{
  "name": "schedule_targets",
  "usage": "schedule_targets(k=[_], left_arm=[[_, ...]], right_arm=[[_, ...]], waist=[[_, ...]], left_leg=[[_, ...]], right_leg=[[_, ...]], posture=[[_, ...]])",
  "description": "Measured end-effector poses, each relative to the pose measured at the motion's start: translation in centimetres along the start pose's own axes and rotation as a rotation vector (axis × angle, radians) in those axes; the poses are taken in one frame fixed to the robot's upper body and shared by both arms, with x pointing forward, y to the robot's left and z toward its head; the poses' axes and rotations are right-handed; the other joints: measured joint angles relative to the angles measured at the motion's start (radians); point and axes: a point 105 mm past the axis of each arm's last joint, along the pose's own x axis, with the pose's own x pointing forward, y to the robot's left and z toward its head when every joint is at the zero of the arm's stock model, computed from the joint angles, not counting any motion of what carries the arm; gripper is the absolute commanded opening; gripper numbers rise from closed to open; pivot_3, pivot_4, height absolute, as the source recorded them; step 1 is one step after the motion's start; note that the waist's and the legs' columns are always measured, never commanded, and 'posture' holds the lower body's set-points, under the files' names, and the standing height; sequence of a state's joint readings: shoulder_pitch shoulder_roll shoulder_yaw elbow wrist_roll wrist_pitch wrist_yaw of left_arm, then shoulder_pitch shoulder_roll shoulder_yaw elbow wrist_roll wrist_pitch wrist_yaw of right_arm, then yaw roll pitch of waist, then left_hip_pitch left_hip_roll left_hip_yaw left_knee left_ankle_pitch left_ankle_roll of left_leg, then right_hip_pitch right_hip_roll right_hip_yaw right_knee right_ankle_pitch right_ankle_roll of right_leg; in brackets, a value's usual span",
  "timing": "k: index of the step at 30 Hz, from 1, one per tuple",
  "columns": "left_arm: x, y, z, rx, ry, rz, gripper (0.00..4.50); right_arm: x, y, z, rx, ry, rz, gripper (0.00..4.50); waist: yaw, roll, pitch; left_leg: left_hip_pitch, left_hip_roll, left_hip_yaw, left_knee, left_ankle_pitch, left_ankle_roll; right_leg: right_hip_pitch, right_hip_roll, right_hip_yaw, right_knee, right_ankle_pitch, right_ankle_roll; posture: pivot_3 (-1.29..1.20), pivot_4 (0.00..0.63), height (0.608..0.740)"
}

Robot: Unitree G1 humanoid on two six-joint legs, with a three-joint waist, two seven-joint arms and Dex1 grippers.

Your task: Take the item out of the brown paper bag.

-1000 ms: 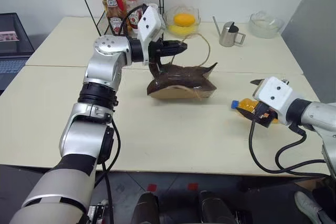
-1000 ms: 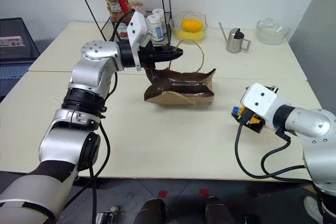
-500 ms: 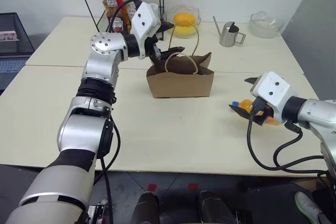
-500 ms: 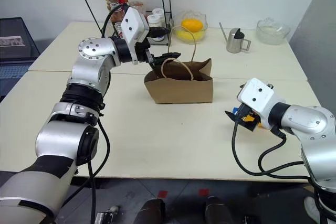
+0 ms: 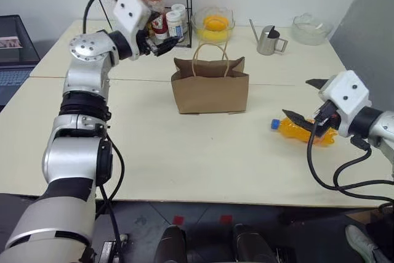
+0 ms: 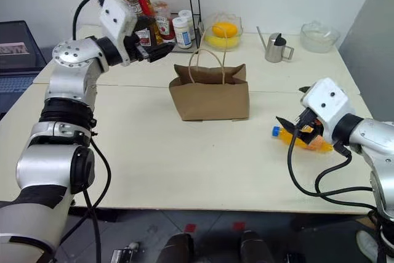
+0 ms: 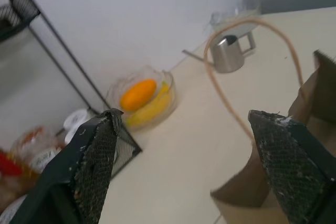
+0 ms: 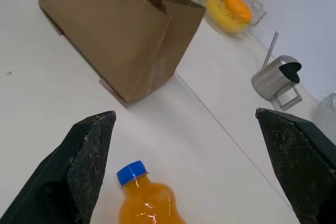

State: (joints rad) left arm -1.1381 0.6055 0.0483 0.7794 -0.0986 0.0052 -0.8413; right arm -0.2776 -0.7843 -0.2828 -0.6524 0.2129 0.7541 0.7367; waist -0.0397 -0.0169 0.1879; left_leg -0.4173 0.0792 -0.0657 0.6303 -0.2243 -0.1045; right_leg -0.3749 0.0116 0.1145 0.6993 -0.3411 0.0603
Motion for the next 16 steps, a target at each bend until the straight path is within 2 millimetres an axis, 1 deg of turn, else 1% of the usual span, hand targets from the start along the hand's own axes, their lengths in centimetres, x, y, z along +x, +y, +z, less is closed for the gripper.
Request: schedule_targets(k=[2, 4, 6, 8, 9, 13, 16], left_arm=[[-1.8, 0.2, -1.8, -0.038, 0.038, 0.043, 4.10], [-3.8, -0.3, -3.4, -0.073, 0.074, 0.070, 4.10], [-7.0, -2.1, -6.4, -0.110, 0.155, 0.074, 4.10], [-8.7, -3.9, -8.9, -0.161, 0.233, 0.068, 4.10], [-9.7, -4.9, -9.6, -0.175, 0.256, 0.069, 4.10], [-12.2, -7.2, -10.1, -0.218, 0.286, 0.073, 4.10], [-12.9, -9.1, -10.3, -0.248, 0.281, 0.062, 4.10]], right_arm=[[-0.4, 0.6, -0.7, 0.011, -0.007, -0.022, 4.50], [-0.8, 1.7, -1.1, 0.070, -0.037, -0.037, 4.50], [-1.3, 3.7, -1.6, 0.182, -0.099, -0.077, 4.50], [-1.4, 4.6, -2.4, 0.219, -0.104, -0.113, 4.50], [-1.7, 4.9, -2.6, 0.224, -0.117, -0.135, 4.50], [-2.0, 6.4, -3.3, 0.265, -0.129, -0.122, 4.50], [-2.0, 6.7, -3.2, 0.264, -0.149, -0.111, 4.50]], waist=[[-0.002, 0.000, 0.000], [-0.004, 0.000, -0.001], [-0.009, 0.001, -0.003], [-0.008, 0.001, -0.002], [-0.006, 0.000, -0.003], [0.009, -0.002, -0.004], [0.010, -0.002, -0.004]], left_leg=[[0.000, 0.000, 0.000, 0.000, 0.000, 0.000], [0.000, 0.001, 0.000, -0.001, 0.000, 0.000], [0.001, 0.002, 0.000, -0.001, 0.000, 0.000], [0.000, 0.001, 0.000, 0.000, 0.001, -0.002], [0.001, 0.001, 0.000, 0.000, 0.002, -0.004], [0.005, 0.001, 0.000, 0.001, 0.000, -0.001], [0.006, 0.001, 0.000, 0.001, 0.000, -0.001]], right_leg=[[0.000, 0.000, 0.000, 0.000, 0.000, 0.000], [0.000, 0.000, 0.000, 0.001, 0.000, 0.000], [0.001, 0.000, 0.000, 0.002, 0.000, 0.000], [0.000, 0.000, 0.000, 0.002, 0.000, 0.000], [0.001, 0.000, 0.000, 0.002, 0.000, 0.000], [0.004, 0.000, 0.000, 0.004, 0.000, 0.001], [0.006, 0.000, 0.000, 0.004, 0.000, 0.001]], posture=[[0.00, 0.150, 0.740], [0.00, 0.150, 0.740], [0.00, 0.150, 0.740], [0.00, 0.150, 0.740], [0.00, 0.150, 0.740], [0.00, 0.150, 0.740], [0.00, 0.150, 0.740]])
